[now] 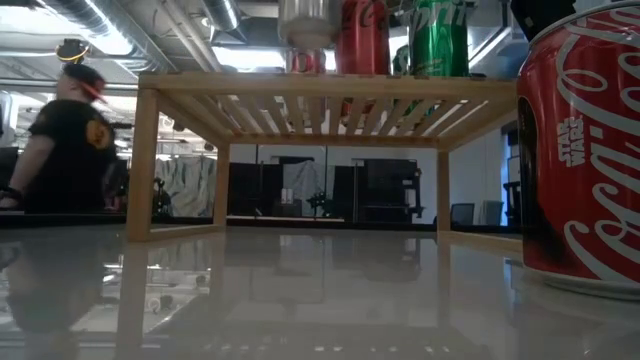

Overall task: Place canned beverage on shelf
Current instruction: Put the silver soda can on the shelf

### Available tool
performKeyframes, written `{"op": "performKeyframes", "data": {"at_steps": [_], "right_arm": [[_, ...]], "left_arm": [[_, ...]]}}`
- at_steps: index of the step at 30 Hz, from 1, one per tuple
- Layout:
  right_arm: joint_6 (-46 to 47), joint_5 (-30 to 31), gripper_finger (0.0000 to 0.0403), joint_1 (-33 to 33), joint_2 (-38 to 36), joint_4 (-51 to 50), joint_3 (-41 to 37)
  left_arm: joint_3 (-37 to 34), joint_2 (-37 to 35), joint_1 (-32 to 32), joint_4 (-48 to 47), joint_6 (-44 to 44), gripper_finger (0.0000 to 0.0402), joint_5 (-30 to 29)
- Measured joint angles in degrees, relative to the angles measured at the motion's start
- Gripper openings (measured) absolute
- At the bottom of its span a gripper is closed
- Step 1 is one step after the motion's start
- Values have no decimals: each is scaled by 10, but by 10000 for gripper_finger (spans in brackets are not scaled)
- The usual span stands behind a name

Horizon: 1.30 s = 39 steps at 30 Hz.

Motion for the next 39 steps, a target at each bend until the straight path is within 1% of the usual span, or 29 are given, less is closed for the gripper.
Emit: {"op": "performKeyframes", "data": {"at_steps": [4,8,12,16,27,39], "right_arm": [[0,0,392,0,0,0,0],[0,0,392,0,0,0,0],[0,0,392,0,0,0,0],[0,0,392,0,0,0,0],[0,0,392,0,0,0,0],[0,0,392,0,0,0,0]], "left_arm": [[0,5,50,-2,14,302,64],[0,5,73,-10,24,302,88],[0,5,83,-51,31,302,88],[0,5,86,-68,31,302,79],[0,5,103,-61,44,302,53],[0,13,115,-60,43,302,56]]}}
